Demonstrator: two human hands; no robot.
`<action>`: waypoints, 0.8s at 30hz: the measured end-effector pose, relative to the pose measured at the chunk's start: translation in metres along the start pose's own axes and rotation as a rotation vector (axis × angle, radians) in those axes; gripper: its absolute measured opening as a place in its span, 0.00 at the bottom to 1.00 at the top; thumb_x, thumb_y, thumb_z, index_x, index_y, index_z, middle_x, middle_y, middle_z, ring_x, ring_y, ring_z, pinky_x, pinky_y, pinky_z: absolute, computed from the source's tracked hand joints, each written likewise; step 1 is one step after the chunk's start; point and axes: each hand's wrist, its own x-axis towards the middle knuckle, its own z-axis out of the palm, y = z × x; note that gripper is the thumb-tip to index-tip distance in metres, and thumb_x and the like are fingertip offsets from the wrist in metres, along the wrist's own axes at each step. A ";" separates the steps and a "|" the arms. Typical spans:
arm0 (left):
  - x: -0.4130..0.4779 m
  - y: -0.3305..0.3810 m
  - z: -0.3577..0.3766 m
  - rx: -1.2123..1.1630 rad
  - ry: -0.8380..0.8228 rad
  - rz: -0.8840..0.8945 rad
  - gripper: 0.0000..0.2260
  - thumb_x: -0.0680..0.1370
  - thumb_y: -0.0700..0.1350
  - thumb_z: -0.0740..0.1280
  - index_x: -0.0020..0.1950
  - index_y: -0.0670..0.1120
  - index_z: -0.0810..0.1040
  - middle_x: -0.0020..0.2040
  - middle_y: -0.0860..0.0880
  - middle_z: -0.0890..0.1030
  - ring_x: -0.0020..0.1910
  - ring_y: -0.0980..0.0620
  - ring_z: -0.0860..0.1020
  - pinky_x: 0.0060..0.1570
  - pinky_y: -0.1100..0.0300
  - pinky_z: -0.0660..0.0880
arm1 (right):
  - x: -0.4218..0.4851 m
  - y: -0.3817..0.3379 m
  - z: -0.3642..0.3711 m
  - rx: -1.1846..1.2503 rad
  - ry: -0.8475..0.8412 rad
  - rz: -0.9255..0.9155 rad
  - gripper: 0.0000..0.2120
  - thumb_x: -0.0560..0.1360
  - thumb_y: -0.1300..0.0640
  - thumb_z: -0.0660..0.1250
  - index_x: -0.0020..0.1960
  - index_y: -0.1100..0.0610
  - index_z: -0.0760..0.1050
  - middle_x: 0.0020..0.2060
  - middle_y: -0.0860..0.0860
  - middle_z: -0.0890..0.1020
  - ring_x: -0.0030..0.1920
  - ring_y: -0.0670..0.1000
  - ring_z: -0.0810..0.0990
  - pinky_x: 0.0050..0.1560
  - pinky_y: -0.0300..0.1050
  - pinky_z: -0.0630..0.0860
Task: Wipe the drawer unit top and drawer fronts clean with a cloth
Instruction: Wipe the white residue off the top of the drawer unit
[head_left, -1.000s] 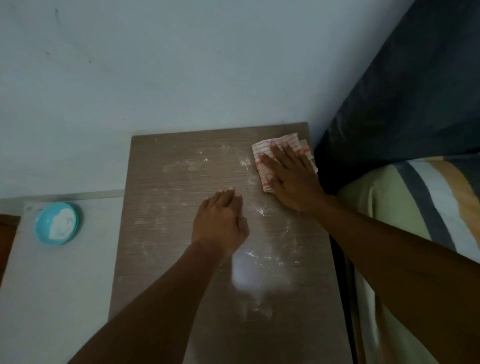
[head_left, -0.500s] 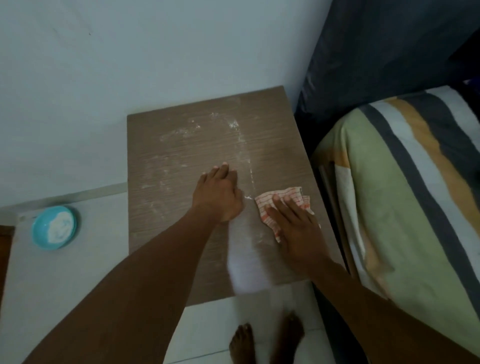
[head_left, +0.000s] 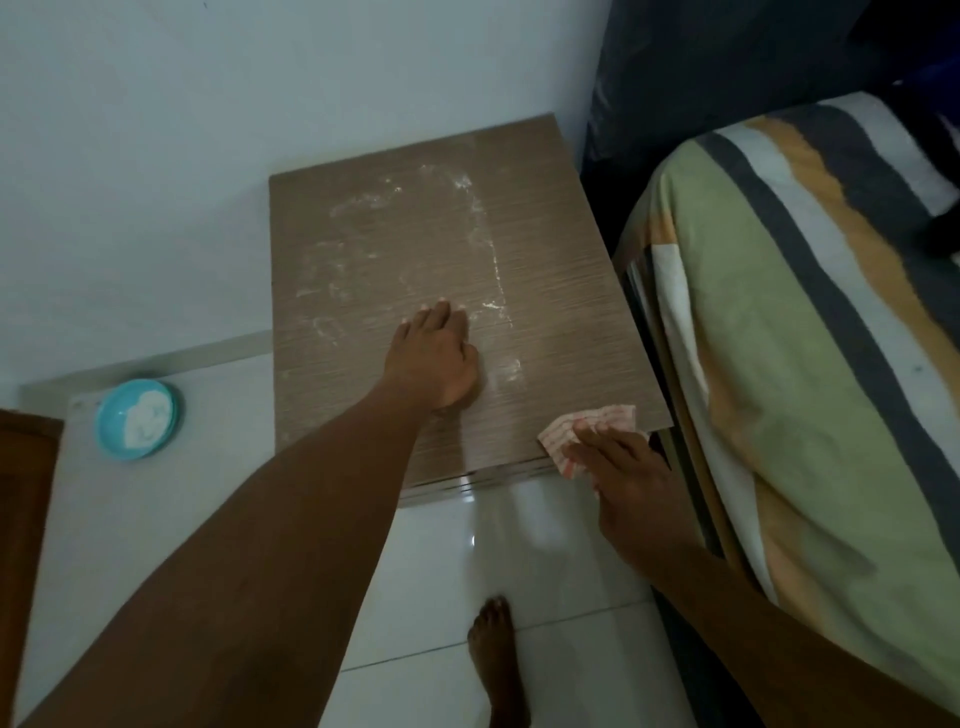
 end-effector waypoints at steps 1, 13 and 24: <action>-0.002 0.001 -0.004 -0.003 -0.016 -0.006 0.24 0.82 0.51 0.53 0.78 0.46 0.62 0.80 0.43 0.58 0.79 0.40 0.56 0.76 0.44 0.54 | -0.008 0.001 -0.006 0.034 -0.062 -0.008 0.28 0.64 0.74 0.72 0.62 0.59 0.81 0.60 0.56 0.83 0.60 0.60 0.81 0.55 0.57 0.81; 0.045 -0.010 -0.042 0.034 -0.035 0.045 0.20 0.81 0.52 0.53 0.69 0.46 0.71 0.72 0.43 0.71 0.70 0.41 0.69 0.69 0.46 0.66 | 0.180 0.001 -0.075 0.054 0.121 0.063 0.20 0.77 0.65 0.65 0.68 0.57 0.75 0.64 0.56 0.79 0.62 0.59 0.77 0.60 0.57 0.77; 0.127 -0.014 -0.057 0.078 0.117 0.047 0.21 0.80 0.54 0.52 0.67 0.47 0.73 0.69 0.46 0.73 0.66 0.44 0.71 0.65 0.47 0.66 | 0.409 0.055 -0.056 0.057 0.083 0.157 0.24 0.79 0.63 0.62 0.74 0.52 0.67 0.72 0.55 0.72 0.72 0.58 0.70 0.73 0.56 0.67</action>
